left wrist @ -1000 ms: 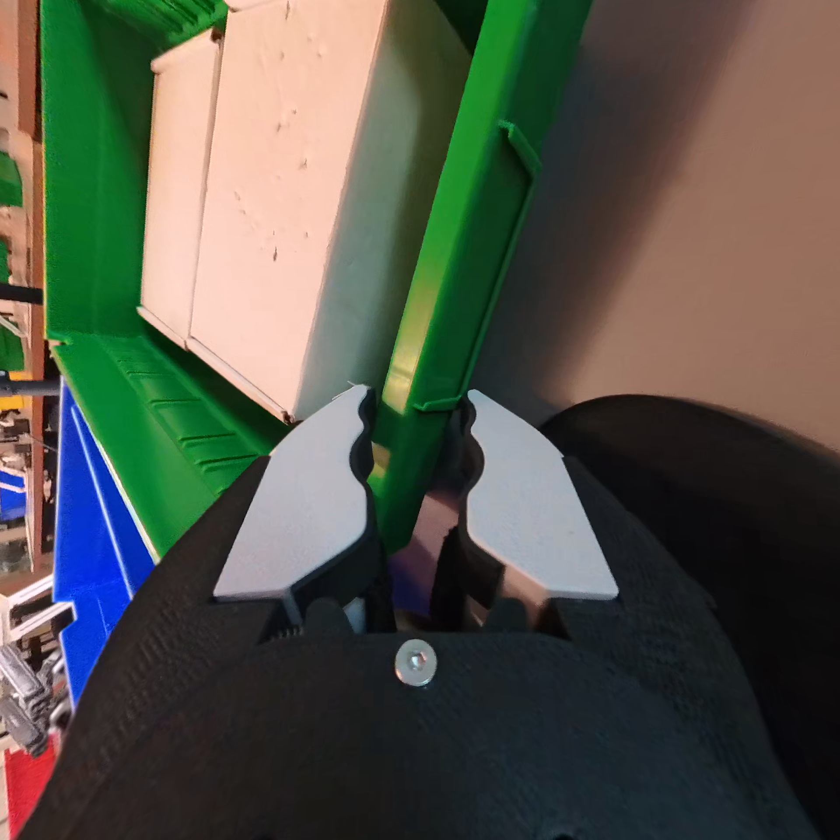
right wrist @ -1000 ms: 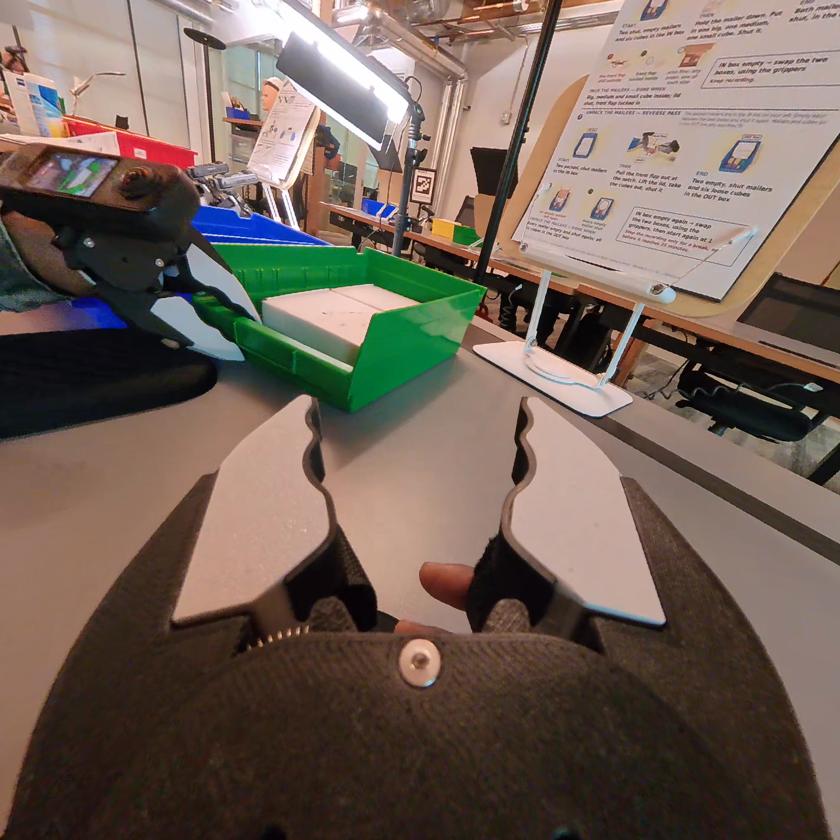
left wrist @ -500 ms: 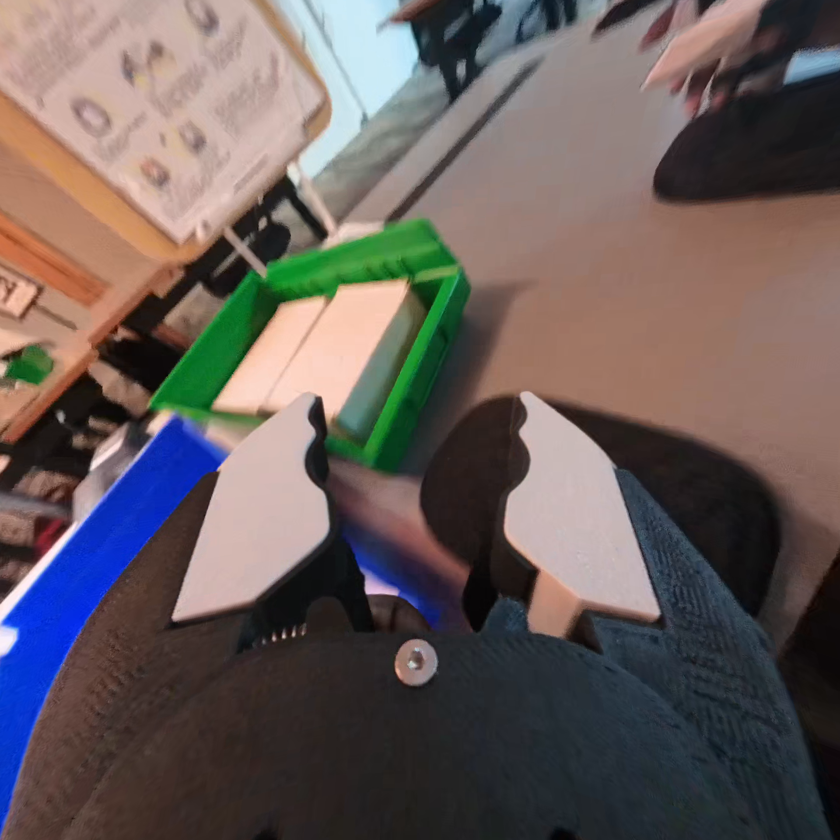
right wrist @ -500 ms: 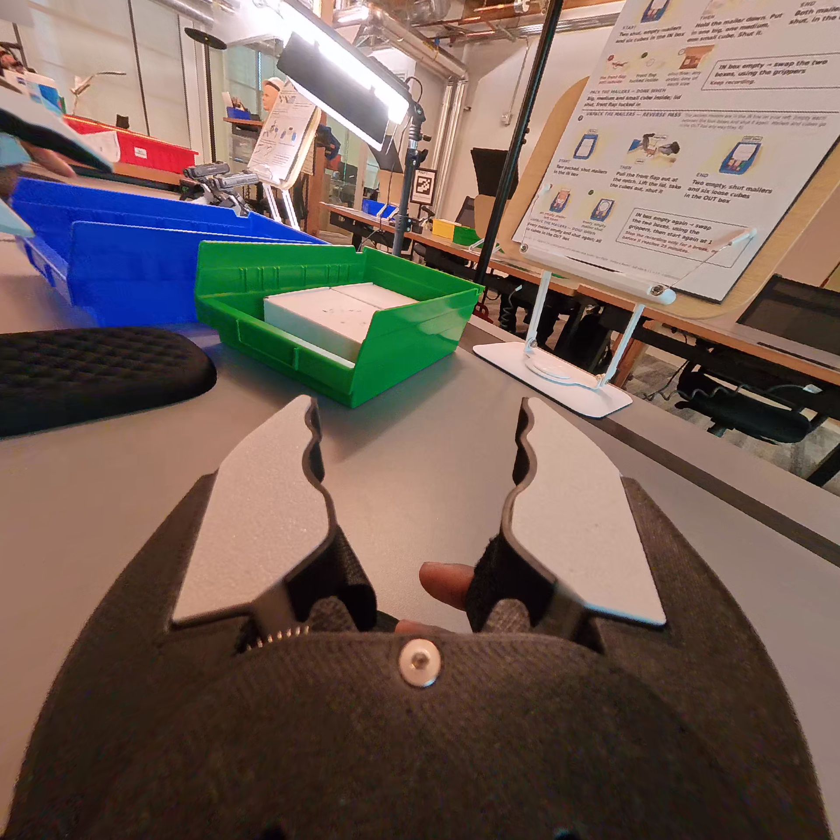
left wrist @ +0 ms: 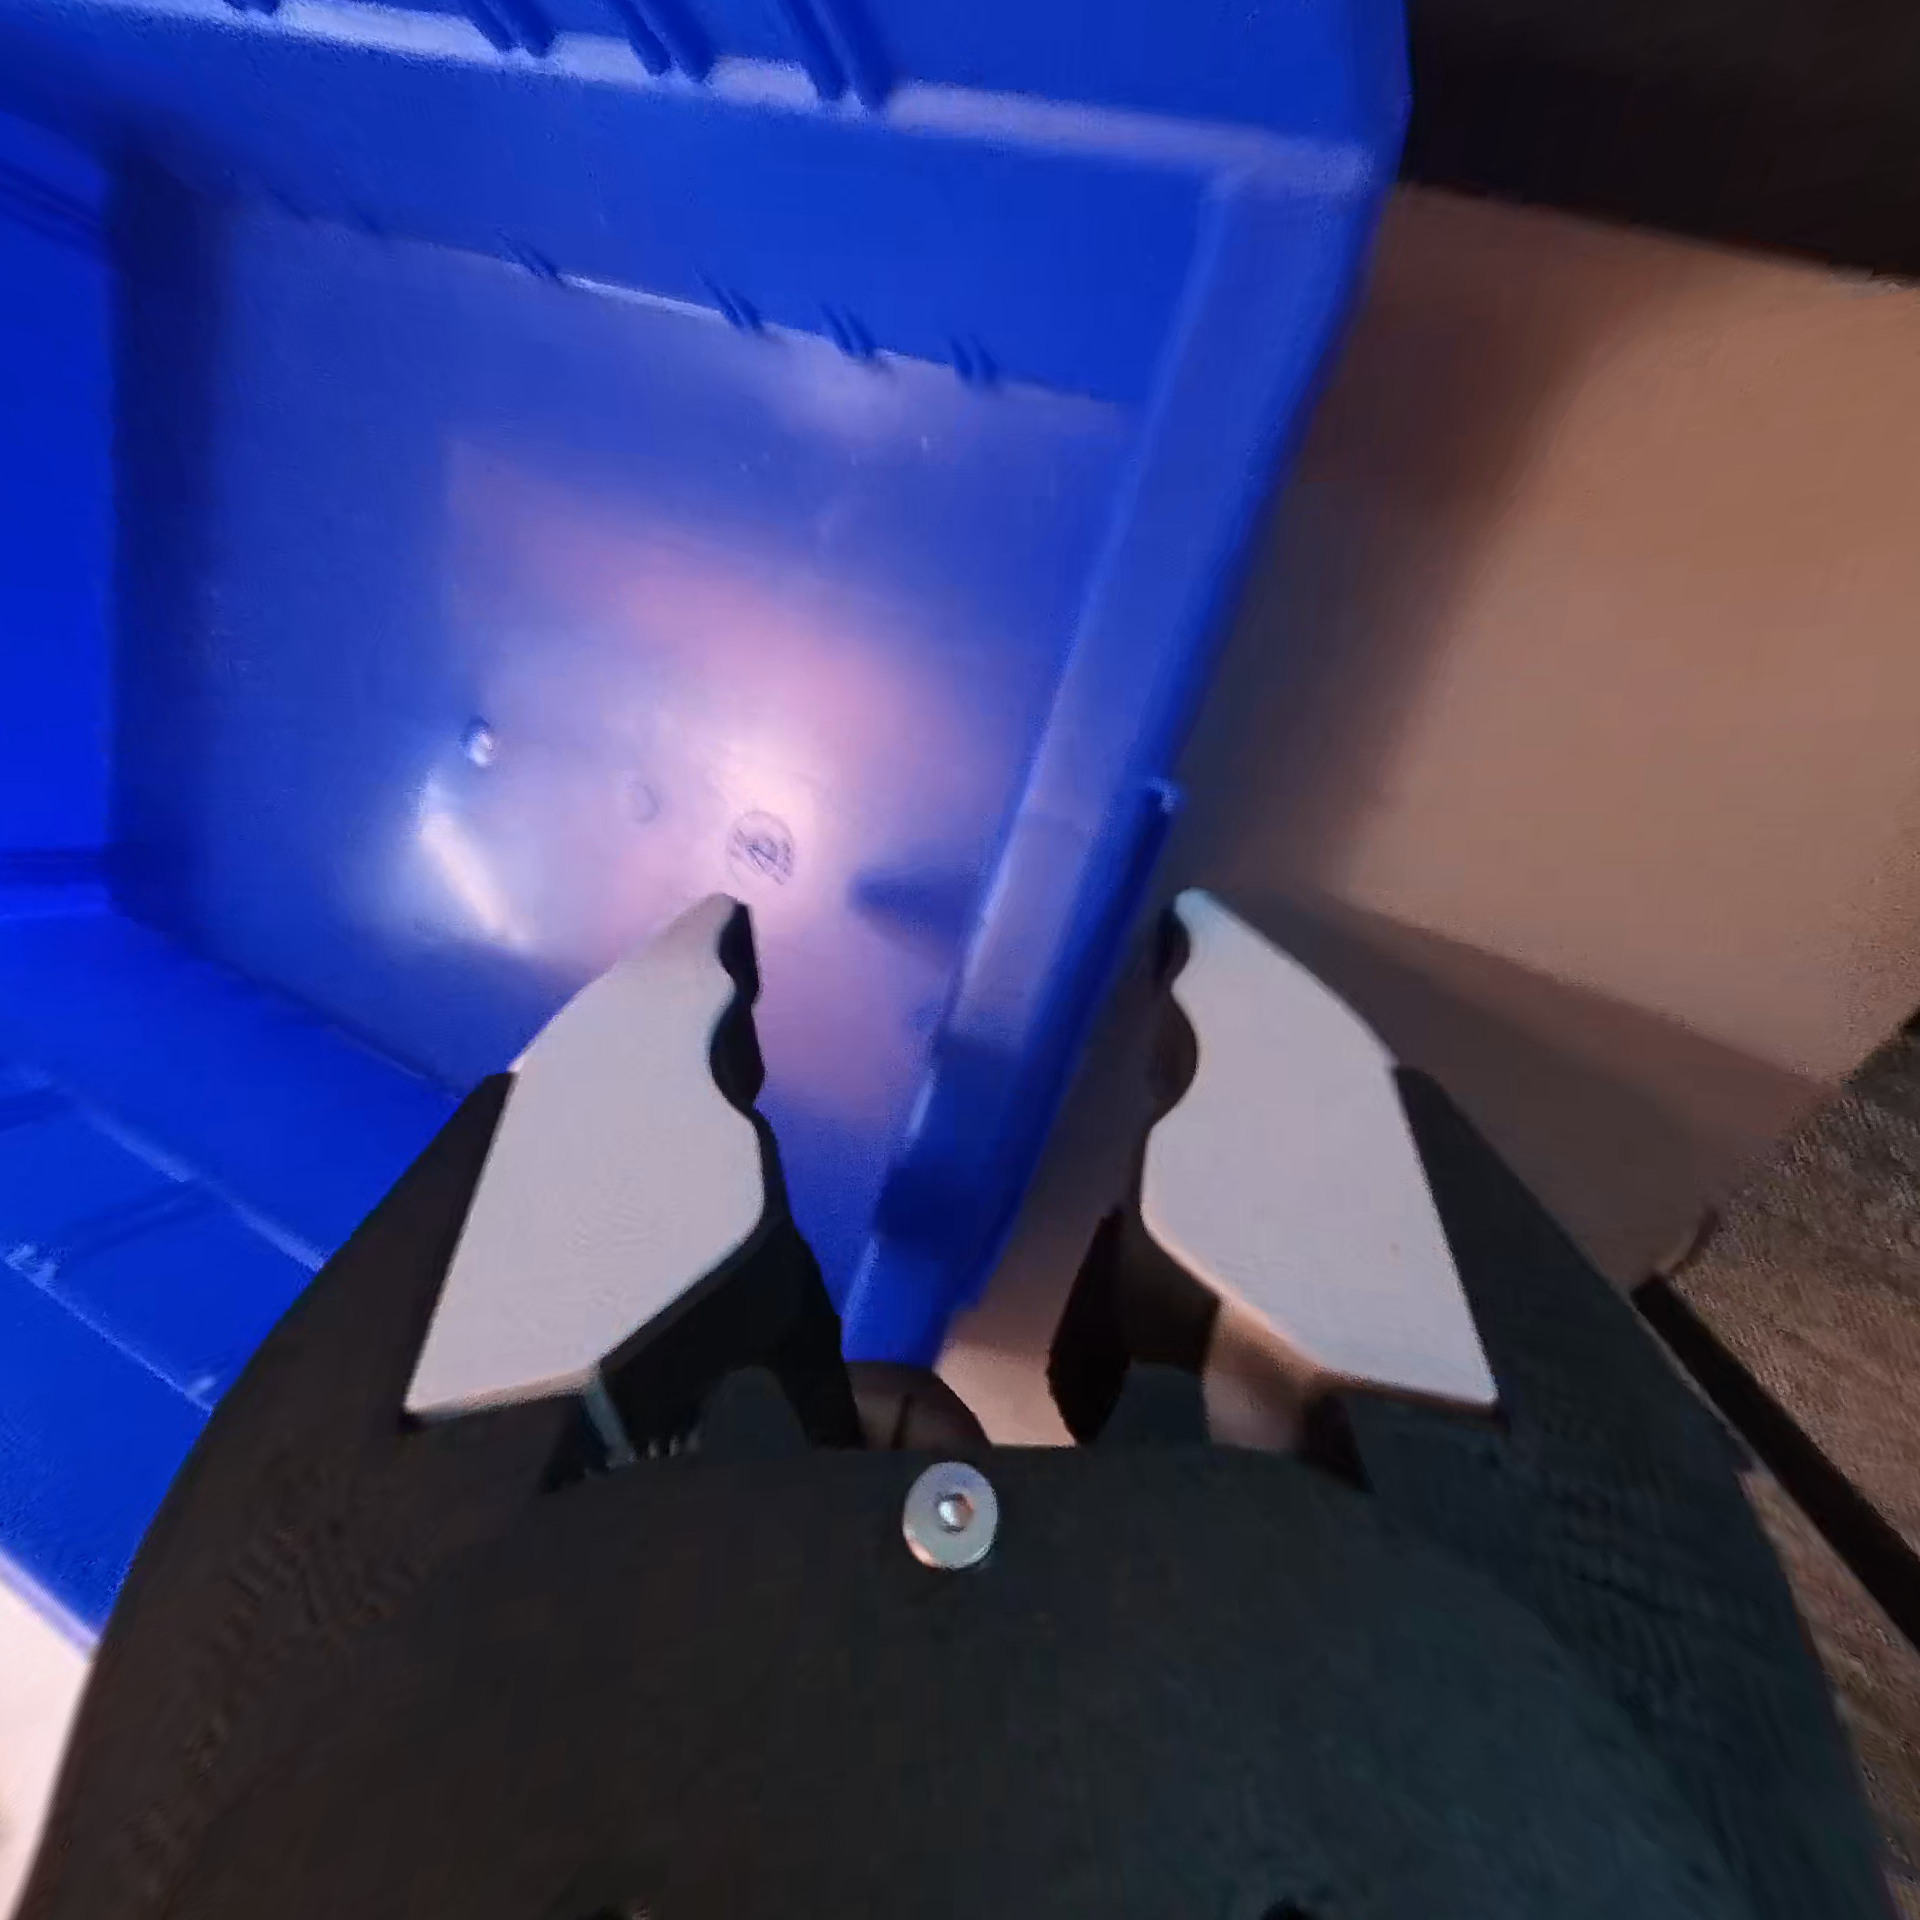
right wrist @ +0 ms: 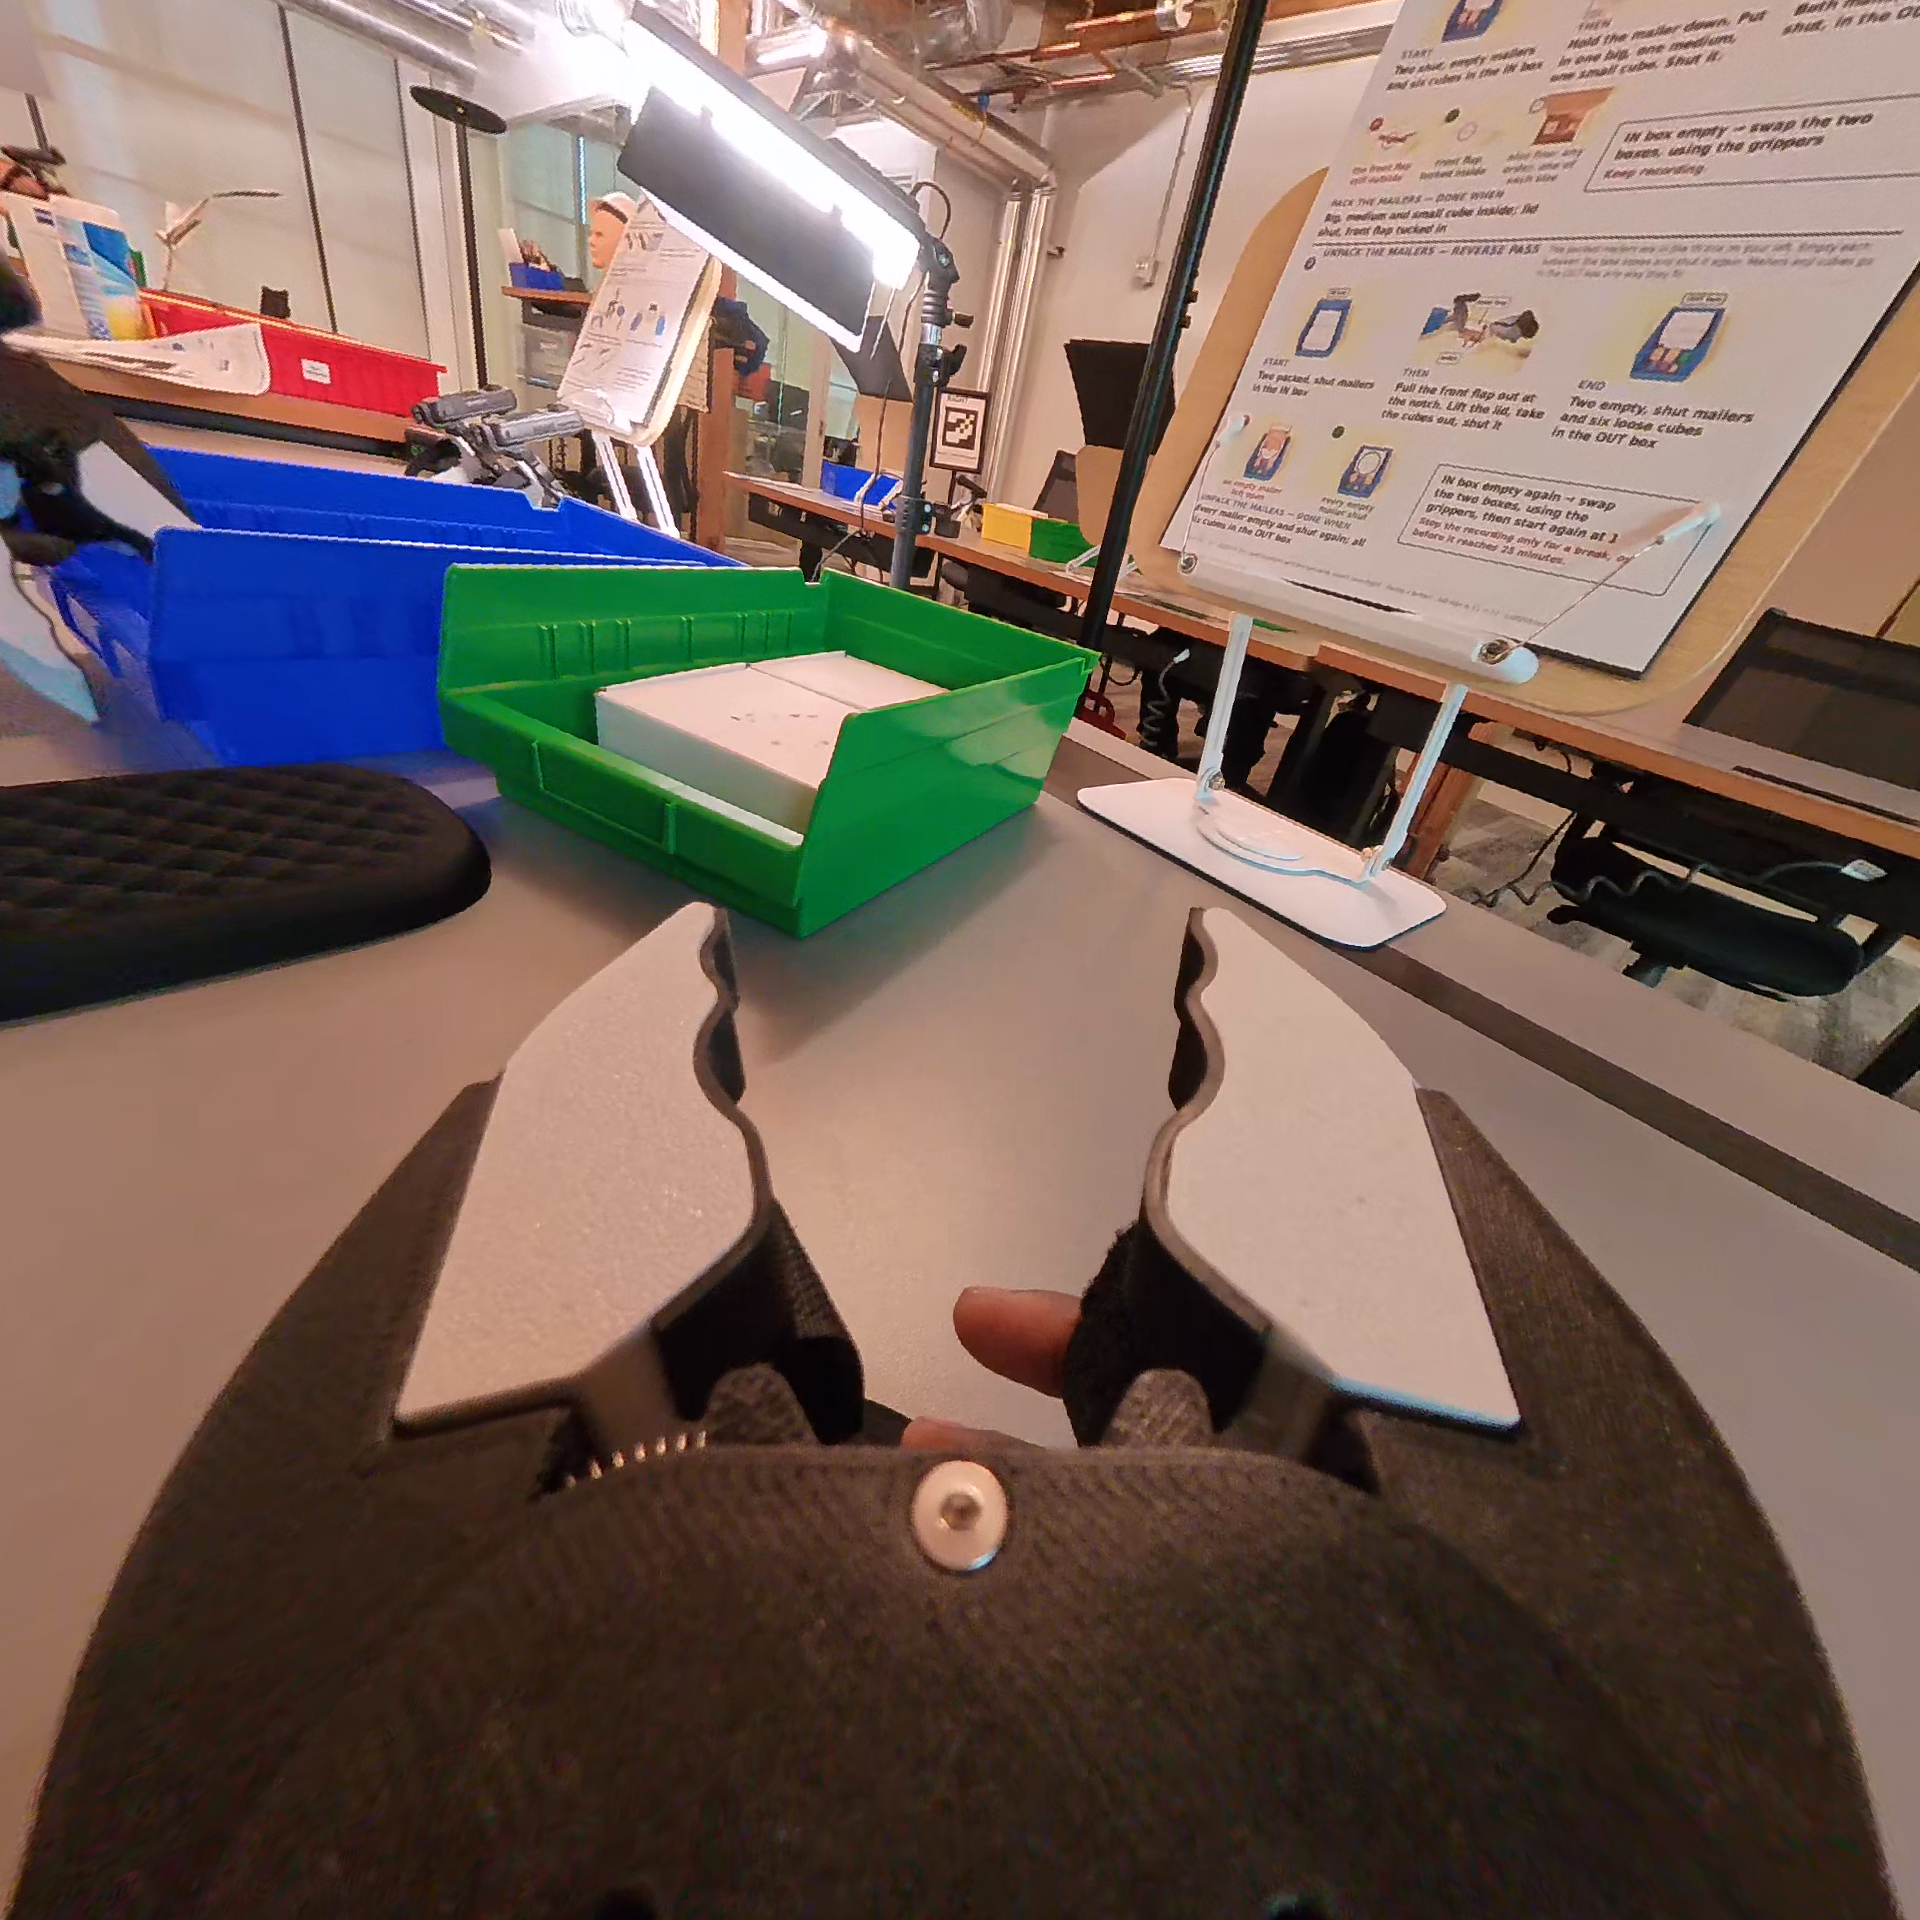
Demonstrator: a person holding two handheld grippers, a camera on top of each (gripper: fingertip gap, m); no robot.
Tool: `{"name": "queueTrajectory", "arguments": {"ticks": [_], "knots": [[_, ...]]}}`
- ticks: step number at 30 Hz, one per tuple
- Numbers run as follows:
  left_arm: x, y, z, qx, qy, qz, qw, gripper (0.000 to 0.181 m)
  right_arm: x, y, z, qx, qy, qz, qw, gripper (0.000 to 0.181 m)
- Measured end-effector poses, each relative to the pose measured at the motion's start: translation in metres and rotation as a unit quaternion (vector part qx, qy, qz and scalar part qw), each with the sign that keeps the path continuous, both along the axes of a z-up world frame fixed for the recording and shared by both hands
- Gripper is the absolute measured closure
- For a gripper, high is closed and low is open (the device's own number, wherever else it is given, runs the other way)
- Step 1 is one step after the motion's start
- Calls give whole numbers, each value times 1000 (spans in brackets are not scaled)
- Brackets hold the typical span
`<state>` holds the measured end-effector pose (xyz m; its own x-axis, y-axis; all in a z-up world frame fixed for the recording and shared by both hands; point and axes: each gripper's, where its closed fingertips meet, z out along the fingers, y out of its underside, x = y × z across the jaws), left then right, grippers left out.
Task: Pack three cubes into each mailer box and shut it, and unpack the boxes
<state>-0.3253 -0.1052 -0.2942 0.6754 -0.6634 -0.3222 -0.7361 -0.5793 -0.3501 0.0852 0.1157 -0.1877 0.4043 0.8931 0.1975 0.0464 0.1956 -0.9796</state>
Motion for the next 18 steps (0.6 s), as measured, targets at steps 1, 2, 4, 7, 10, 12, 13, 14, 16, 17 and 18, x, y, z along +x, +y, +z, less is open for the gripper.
{"name": "queueTrajectory", "arguments": {"ticks": [1, 2, 4, 7, 10, 12, 13, 14, 16, 17, 18], "knots": [[-1, 3, 0, 6, 1, -2, 1000, 109, 0, 0, 0, 0, 0, 0, 1000, 100], [-1, 4, 0, 5, 2, -6, 1000, 113, 0, 0, 0, 1, 0, 0, 1000, 100], [2, 3, 0, 9, 10, -16, 1000, 122, 0, -1, 0, 3, -2, 0, 1000, 100], [5, 6, -1, 52, 42, -37, 997, 136, -1, -2, -1, 6, -5, 2, 1000, 100], [1, 9, 1, 92, 108, -63, 988, 147, -1, -2, -1, 9, -6, 3, 1000, 100], [-5, 11, 3, 113, 185, -75, 973, 149, -1, -3, -1, 11, -7, 3, 1000, 100], [-6, 12, 4, 121, 213, -72, 967, 148, -2, -3, -1, 12, -7, 3, 1000, 100], [-6, 13, 5, 127, 236, -65, 961, 148, -2, -3, -2, 12, -8, 4, 1000, 100], [-8, 14, 8, 144, 280, -57, 947, 146, -2, -3, -2, 12, -8, 4, 1000, 100], [-9, 15, 9, 150, 297, -47, 942, 146, -1, -3, -2, 12, -7, 4, 1000, 100], [-10, 15, 10, 154, 306, -36, 939, 145, -1, -3, -1, 11, -6, 4, 1000, 100]]}}
